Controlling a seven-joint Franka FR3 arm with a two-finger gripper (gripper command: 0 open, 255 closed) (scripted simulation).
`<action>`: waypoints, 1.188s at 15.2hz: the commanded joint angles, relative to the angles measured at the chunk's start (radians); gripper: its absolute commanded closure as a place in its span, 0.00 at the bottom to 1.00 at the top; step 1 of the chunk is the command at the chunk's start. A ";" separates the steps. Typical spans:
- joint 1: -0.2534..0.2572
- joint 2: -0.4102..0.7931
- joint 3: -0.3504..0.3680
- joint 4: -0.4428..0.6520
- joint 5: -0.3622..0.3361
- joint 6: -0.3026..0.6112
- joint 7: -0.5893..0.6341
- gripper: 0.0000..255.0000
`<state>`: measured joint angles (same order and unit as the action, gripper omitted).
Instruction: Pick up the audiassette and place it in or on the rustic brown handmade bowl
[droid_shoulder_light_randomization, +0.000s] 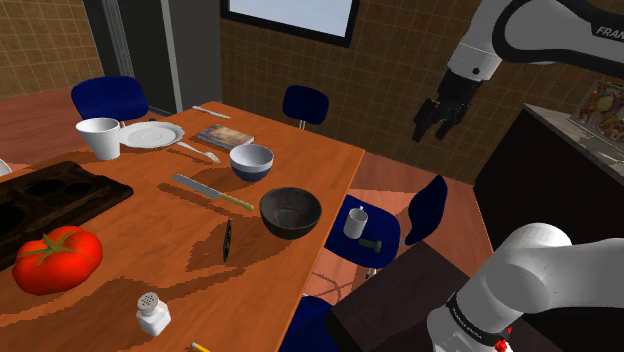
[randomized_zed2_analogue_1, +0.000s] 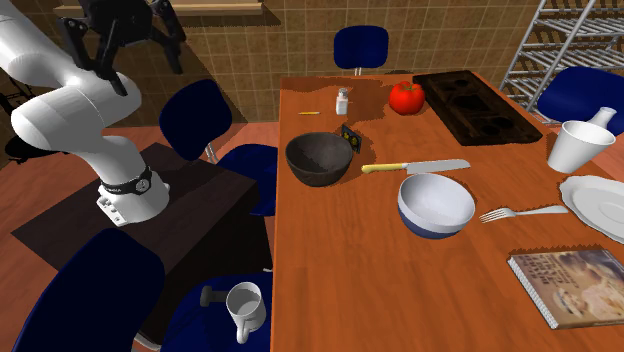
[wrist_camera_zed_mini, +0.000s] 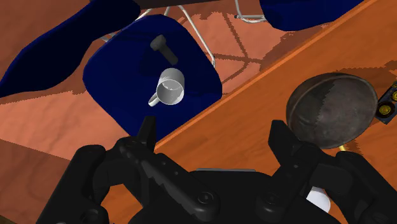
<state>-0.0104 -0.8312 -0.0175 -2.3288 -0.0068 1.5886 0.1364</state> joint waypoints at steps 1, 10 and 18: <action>0.000 0.000 0.000 0.000 0.000 0.000 0.000 0.00; 0.034 0.097 0.196 -0.079 0.115 0.164 0.249 0.00; 0.045 0.287 0.372 -0.053 0.175 0.325 0.471 0.00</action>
<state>0.0345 -0.5708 0.3322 -2.3863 0.1630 1.8913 0.5771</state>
